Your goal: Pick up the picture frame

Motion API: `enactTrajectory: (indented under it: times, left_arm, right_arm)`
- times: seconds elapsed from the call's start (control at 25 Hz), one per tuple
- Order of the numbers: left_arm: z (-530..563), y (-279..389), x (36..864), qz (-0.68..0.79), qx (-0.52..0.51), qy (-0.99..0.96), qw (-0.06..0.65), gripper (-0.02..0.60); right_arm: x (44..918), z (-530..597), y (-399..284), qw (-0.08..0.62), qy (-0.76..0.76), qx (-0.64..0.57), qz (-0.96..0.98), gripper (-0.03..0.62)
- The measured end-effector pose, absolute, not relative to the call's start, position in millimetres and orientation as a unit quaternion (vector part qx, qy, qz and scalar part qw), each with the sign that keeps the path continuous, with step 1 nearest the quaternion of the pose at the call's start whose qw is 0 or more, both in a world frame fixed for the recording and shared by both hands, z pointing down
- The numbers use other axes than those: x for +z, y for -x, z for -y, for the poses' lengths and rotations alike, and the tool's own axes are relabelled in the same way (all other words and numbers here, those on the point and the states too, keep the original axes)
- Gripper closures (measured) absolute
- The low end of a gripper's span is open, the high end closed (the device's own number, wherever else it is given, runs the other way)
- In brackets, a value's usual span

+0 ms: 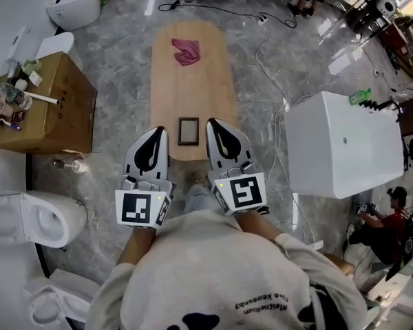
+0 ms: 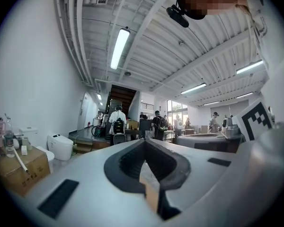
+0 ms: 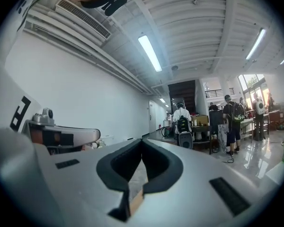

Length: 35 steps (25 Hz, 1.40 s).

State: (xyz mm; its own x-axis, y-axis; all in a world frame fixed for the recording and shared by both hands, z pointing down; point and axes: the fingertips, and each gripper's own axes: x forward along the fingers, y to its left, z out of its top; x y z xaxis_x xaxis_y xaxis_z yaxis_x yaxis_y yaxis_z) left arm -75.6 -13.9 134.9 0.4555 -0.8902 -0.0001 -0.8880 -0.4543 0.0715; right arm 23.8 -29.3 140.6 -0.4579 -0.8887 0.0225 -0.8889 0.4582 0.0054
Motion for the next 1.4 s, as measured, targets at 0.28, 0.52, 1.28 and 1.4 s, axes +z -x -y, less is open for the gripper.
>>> enactTrajectory:
  times: [0.28, 0.52, 1.28, 1.4]
  left_arm:
    - [70.6, 72.9, 147.1, 0.546, -0.019, -0.836, 0.043, 0.574]
    - [103.4, 61.8, 152.8, 0.554, -0.020, -0.831, 0.043, 0.574]
    - [134.2, 56.2, 190.0, 0.523, 0.023, -0.848, 0.083, 0.574]
    - [136.3, 50.7, 194.4, 0.511, 0.035, -0.855, 0.084, 0.574]
  right_arm:
    - [149.5, 91.8, -25.8, 0.018, -0.493, 0.009, 0.870, 0.586]
    - [156.7, 127.9, -33.8, 0.021, -0.477, 0.004, 0.879, 0.586]
    - [184.4, 159.8, -45.9, 0.042, -0.509, 0.038, 0.859, 0.586]
    - [193.9, 157.7, -49.7, 0.050, -0.514, 0.053, 0.855, 0.586]
